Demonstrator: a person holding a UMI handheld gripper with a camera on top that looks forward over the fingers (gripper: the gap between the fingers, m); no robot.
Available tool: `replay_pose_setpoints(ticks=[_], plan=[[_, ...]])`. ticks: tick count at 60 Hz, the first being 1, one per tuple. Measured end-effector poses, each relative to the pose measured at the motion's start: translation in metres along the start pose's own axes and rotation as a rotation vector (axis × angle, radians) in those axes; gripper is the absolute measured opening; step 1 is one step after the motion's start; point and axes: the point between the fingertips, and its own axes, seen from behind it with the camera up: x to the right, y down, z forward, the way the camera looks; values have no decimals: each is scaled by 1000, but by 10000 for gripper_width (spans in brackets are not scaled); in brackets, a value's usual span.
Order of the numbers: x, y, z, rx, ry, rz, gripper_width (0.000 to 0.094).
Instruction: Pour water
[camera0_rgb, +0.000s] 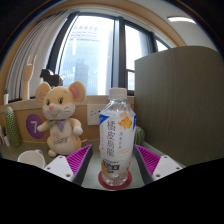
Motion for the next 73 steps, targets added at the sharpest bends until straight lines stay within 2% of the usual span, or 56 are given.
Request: replay_pose_setpoints(ticks=[10,21,32,45,73], plan=[[-2,31,-39,-104,-11,-58,843],[-21,35,-118,-116,-48,-92,841],[-77,4,-204,-65,-187,-49,841],[-129,-49,-277,43,-319,15,839],[-199,-48,-356,54,-461,-70,836]])
